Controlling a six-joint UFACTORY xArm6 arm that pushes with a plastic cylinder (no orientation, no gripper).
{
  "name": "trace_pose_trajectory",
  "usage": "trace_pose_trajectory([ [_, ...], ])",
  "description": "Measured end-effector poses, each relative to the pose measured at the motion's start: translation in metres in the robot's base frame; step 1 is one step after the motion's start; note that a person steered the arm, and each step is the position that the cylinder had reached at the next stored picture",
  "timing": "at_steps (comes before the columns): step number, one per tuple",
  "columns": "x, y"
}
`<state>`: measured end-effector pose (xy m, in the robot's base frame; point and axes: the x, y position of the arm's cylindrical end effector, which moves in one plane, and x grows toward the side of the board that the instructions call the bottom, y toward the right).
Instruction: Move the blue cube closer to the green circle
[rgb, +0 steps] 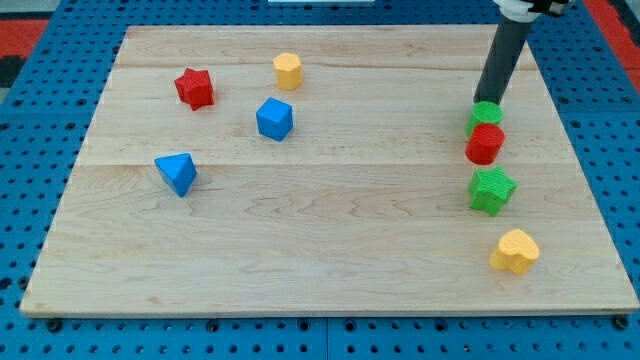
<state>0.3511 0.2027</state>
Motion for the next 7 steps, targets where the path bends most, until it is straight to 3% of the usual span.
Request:
trace_pose_trajectory([
  [2,0.004,-0.002],
  [3,-0.018,-0.017],
  [4,-0.013,-0.080],
  [6,0.061,-0.194],
  [7,0.061,-0.254],
])
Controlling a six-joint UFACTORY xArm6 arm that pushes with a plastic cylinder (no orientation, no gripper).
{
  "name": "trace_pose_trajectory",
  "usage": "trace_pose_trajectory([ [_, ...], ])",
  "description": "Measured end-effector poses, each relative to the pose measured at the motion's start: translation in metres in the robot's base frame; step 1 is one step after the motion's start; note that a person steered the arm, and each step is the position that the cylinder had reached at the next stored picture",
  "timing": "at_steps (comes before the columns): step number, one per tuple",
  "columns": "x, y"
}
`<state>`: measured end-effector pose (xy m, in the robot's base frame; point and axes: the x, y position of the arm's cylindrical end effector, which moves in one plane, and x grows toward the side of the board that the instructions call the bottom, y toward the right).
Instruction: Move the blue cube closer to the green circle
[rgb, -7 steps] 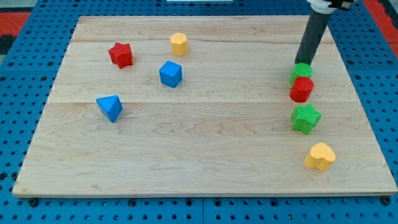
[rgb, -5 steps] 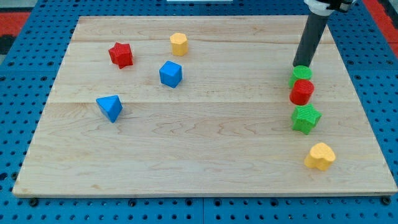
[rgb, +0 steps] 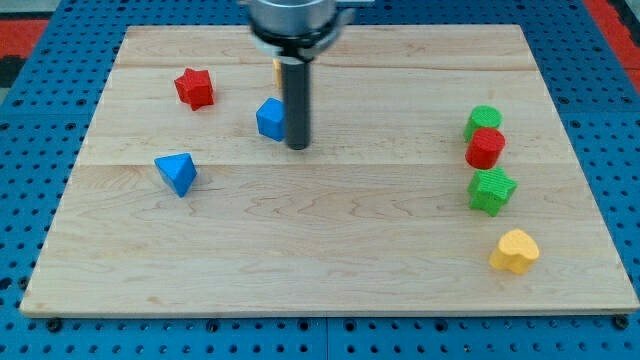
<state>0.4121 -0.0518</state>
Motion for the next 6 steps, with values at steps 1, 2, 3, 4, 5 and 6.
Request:
trace_pose_trajectory([
  [1,-0.016,-0.043],
  [2,-0.028,-0.012],
  [3,-0.040,-0.012],
  [4,-0.058,-0.048],
  [5,-0.059,-0.016],
  [6,-0.051,0.070],
])
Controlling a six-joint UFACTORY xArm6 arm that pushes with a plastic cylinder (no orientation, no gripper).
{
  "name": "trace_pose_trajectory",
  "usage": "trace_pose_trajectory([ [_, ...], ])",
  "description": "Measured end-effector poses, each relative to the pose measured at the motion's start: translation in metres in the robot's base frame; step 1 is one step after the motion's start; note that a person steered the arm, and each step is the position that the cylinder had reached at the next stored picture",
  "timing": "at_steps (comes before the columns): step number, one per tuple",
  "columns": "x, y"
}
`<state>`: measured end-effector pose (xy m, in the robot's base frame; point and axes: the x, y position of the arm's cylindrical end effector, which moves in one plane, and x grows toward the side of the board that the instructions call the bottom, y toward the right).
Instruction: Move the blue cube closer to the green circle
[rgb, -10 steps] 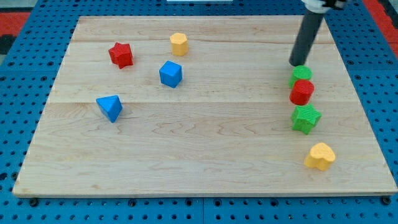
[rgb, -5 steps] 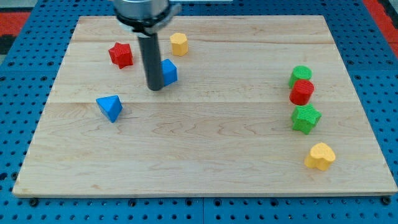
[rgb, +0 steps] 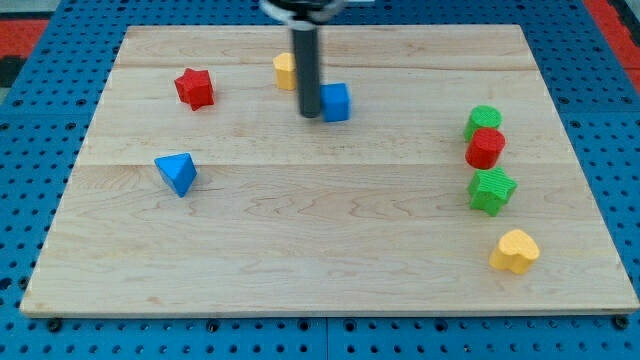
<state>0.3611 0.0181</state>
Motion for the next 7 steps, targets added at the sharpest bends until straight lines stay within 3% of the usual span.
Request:
trace_pose_trajectory([
  [1,0.001,0.019],
  [2,-0.026,-0.017],
  [4,-0.019,0.083],
  [7,-0.043,0.140],
])
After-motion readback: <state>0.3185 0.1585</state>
